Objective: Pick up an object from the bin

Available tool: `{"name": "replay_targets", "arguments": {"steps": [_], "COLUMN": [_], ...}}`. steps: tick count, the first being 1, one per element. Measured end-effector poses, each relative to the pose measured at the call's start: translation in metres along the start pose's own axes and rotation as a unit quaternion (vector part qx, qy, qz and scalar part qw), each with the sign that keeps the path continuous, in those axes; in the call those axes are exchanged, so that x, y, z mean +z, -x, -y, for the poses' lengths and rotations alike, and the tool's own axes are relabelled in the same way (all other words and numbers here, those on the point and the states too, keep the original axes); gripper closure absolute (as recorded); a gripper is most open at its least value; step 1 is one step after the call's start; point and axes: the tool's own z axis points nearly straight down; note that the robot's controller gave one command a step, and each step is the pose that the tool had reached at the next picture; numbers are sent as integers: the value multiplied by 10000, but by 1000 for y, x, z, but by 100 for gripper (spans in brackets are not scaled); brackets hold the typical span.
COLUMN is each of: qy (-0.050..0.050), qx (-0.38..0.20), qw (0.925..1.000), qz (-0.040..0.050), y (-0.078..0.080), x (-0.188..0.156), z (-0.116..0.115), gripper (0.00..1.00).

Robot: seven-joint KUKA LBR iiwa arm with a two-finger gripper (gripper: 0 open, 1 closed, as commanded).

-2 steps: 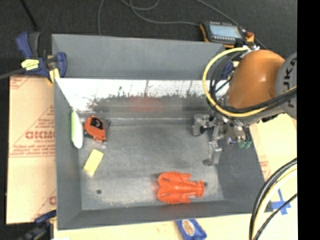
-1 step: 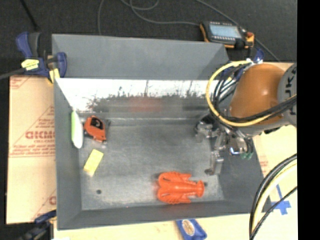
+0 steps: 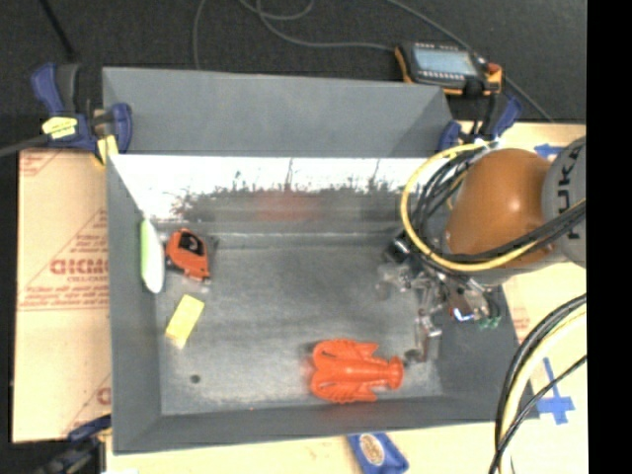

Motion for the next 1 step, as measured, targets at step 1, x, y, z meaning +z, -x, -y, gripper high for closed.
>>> {"name": "replay_targets", "arguments": {"steps": [1], "qy": [11], "qx": [535], "qw": [9986], "qz": [16], "y": [-40], "x": [40], "z": [19], "gripper": [0]}}
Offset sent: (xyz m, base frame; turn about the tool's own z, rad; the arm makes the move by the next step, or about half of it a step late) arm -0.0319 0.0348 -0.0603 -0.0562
